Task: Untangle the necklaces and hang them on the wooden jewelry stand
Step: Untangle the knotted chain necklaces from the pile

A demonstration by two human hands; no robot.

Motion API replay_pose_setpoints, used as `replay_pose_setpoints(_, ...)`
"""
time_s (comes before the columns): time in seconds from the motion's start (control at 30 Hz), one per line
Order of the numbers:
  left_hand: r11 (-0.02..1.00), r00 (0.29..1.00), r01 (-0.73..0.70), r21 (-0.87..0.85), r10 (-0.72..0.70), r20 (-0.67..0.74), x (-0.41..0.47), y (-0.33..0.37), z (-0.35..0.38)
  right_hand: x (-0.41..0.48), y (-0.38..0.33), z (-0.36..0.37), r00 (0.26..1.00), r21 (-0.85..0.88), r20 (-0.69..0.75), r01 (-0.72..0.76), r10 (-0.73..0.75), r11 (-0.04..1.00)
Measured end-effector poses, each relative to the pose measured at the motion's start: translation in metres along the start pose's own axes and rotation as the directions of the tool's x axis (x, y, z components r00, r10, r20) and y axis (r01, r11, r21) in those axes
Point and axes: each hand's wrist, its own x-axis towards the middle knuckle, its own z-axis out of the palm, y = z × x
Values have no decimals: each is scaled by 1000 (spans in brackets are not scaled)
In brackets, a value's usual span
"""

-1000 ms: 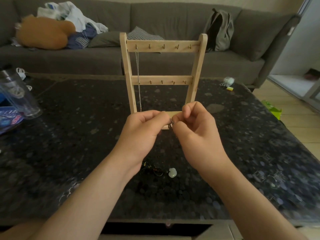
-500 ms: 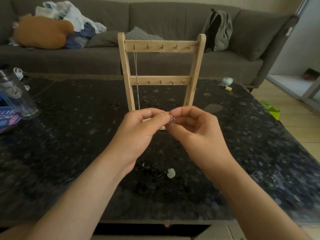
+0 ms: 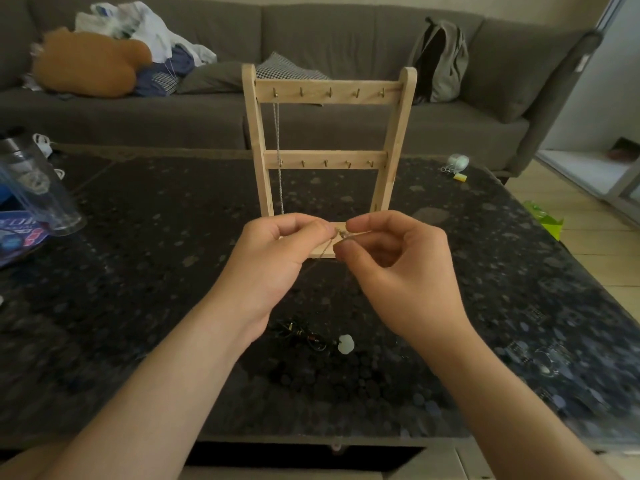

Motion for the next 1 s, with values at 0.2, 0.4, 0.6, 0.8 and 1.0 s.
replay_pose_setpoints(0.2,982,995,50,183,-34,-92,2,0,-5,4,6,-1,992,-233,-118,15,-44,972)
replay_pose_setpoints(0.4,937,976,220,271,-213,-53,5,0,-12,9,1,-6,988,113,-47,-143,149,983)
replay_pose_setpoints(0.6,904,950,232,359,-289,116,3,4,-11,9,-2,-9,983,175,46,-183,178,967)
replay_pose_setpoints(0.8,933,934,179,311,-261,243,-1,10,-9,9,1,-10,992,158,57,-121,113,980)
replay_pose_setpoints(1.0,965,939,34,260,-120,322,-4,11,-9,12,4,-13,973,252,159,-203,166,946)
